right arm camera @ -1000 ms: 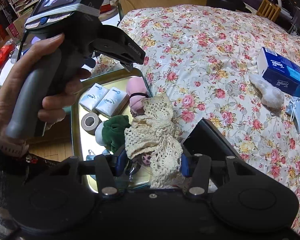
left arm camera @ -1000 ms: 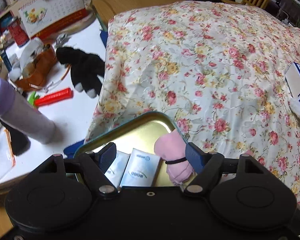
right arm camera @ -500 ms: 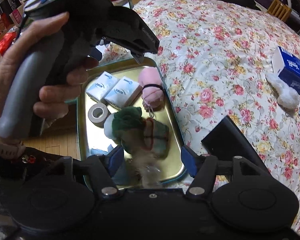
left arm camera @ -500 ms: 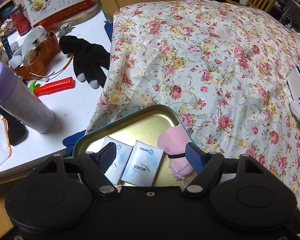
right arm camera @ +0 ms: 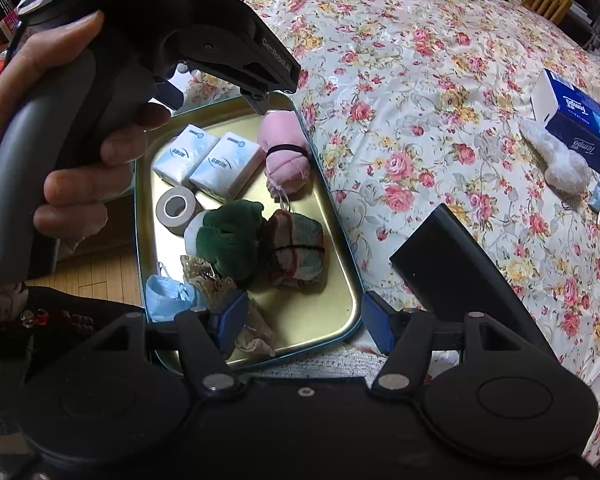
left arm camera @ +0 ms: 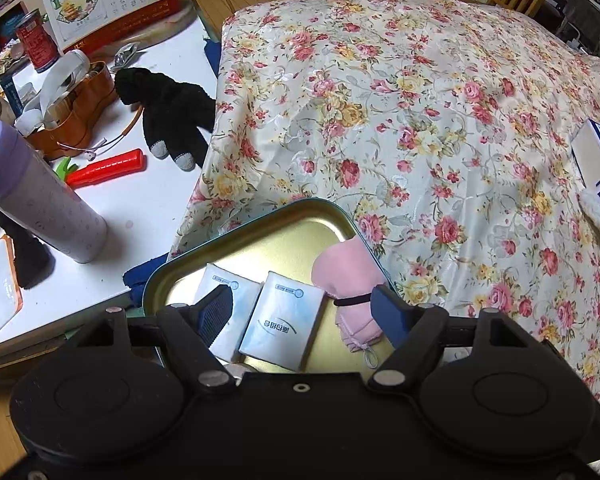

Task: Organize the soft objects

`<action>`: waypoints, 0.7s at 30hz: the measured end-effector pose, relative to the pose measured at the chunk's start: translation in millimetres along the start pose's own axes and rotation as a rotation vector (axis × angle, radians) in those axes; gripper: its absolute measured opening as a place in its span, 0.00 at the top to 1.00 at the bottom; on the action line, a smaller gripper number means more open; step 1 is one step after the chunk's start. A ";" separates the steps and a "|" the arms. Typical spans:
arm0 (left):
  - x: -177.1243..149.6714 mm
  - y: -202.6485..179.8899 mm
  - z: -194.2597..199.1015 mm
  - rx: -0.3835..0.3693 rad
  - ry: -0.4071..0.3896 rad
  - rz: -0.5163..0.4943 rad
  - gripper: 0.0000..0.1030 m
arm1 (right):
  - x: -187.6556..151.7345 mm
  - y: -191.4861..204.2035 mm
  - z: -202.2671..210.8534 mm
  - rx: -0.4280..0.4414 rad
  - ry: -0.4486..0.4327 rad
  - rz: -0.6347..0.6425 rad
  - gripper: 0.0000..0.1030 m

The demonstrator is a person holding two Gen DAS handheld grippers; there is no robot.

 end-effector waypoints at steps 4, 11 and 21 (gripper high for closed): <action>-0.6 0.9 -0.5 0.005 0.002 0.004 0.29 | 0.2 -0.4 -1.3 -0.007 0.011 -0.003 0.41; -1.5 1.4 -1.7 0.006 0.006 0.008 0.29 | 0.4 -2.0 -5.2 -0.013 0.040 -0.011 0.41; -3.3 0.1 -2.1 0.006 0.007 0.006 0.29 | 0.1 -2.8 -6.8 -0.023 0.062 -0.014 0.41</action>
Point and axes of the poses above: each gripper's, at about its wrist camera, not at the fingertips, and z roughly against the way its jaws point, y to its left, x to its top, the point moved 1 cm from there along -z, roughly the way its jaws point, and after that the axes turned 1 degree about z, right-handed, at the moved point
